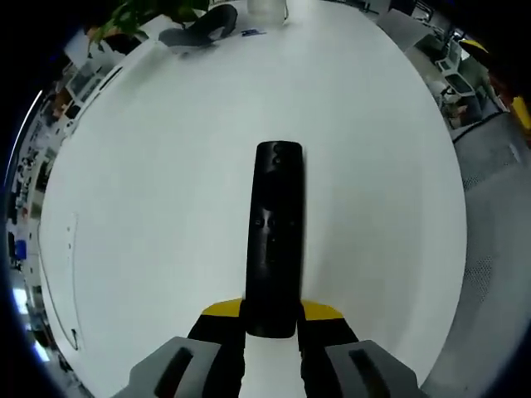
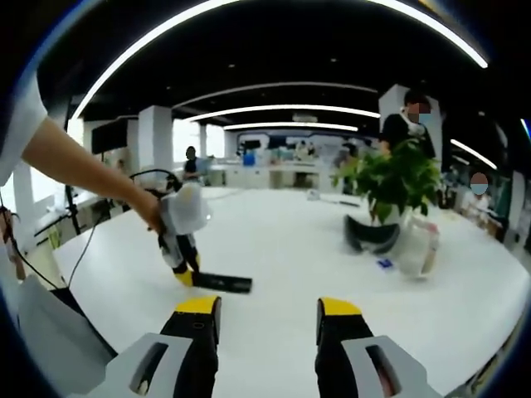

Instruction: Press the specified remote control buttons in sequence, fully releasing each button before pressing the next.

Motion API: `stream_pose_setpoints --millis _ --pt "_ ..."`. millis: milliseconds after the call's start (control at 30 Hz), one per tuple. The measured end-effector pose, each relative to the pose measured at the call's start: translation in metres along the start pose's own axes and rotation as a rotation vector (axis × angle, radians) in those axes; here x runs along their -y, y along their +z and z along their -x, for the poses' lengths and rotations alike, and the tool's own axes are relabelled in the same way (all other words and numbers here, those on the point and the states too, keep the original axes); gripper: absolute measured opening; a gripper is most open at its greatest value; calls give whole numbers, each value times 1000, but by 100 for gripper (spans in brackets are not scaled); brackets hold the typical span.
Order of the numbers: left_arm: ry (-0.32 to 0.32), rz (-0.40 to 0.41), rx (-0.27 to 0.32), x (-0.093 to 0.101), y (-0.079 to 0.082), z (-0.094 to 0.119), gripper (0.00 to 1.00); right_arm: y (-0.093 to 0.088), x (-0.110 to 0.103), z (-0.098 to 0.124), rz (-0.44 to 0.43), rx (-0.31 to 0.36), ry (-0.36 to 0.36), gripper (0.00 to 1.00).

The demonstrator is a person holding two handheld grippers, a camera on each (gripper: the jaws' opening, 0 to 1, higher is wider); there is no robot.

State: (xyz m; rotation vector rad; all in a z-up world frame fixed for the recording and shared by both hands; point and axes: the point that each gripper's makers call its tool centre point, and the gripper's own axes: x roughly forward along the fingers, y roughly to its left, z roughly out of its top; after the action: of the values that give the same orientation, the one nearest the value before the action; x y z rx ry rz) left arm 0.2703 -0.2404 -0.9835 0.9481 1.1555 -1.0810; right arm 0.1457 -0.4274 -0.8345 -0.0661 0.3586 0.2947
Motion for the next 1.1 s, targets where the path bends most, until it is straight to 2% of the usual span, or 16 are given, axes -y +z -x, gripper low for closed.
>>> stream_pose_setpoints --millis 500,833,1100 --pt "-1 3 14 28 -2 2 23 0 0 1 0 0 3 40" --pt "-5 -18 30 61 -7 4 23 -3 -4 2 18 -18 14 36" --pt "-8 -24 35 82 -9 5 23 -6 -8 4 16 -34 30 28"
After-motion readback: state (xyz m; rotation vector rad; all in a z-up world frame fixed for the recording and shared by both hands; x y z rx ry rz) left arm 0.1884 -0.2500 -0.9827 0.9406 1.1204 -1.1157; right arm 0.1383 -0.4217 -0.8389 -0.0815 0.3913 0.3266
